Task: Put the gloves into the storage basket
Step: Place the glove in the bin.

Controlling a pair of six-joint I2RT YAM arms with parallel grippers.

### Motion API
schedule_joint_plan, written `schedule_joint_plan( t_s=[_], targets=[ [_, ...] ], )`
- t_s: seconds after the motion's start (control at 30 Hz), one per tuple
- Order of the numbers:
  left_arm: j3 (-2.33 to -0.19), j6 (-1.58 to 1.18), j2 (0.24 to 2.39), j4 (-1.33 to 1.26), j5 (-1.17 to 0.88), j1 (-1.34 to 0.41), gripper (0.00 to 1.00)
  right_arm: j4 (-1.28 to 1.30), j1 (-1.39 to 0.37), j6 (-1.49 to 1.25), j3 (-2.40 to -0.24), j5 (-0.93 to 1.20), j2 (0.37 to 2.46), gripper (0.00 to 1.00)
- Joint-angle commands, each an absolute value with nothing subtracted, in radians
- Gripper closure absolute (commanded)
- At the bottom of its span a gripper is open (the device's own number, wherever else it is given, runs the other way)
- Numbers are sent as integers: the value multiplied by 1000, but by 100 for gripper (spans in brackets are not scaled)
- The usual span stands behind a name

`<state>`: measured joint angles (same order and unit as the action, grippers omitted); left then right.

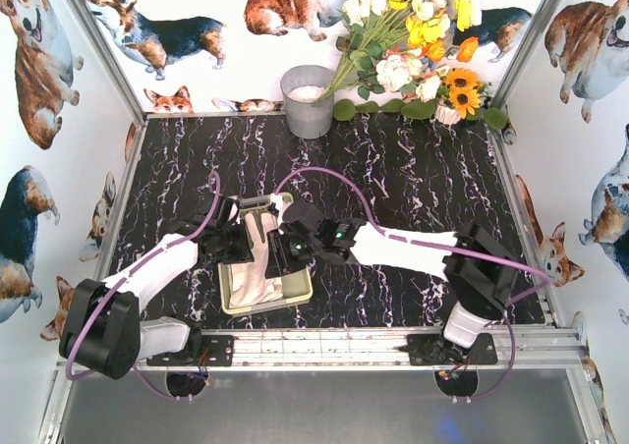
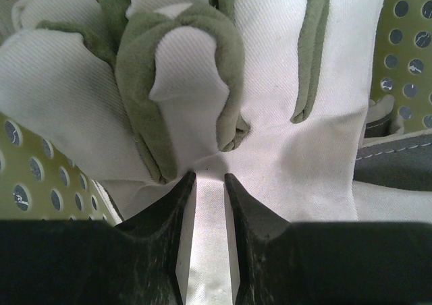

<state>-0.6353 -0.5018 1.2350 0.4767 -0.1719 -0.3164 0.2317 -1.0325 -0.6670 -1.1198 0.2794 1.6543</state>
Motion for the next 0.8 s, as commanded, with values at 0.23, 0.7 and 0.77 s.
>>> schedule_joint_plan(
  t_s=[0.23,0.7,0.77],
  targets=[
    [-657,-493,1230,485,-137,-307,80,258,-1036,-665,-1191,348,1812,90],
    [-743,-503,1146,532,-156,-307,69,369,-1045,-556,-1246,295,1809,82],
    [-822,-496,1100,562,-155,-308,61,383,-1045,-542,-1246,278,1745,76]
  ],
)
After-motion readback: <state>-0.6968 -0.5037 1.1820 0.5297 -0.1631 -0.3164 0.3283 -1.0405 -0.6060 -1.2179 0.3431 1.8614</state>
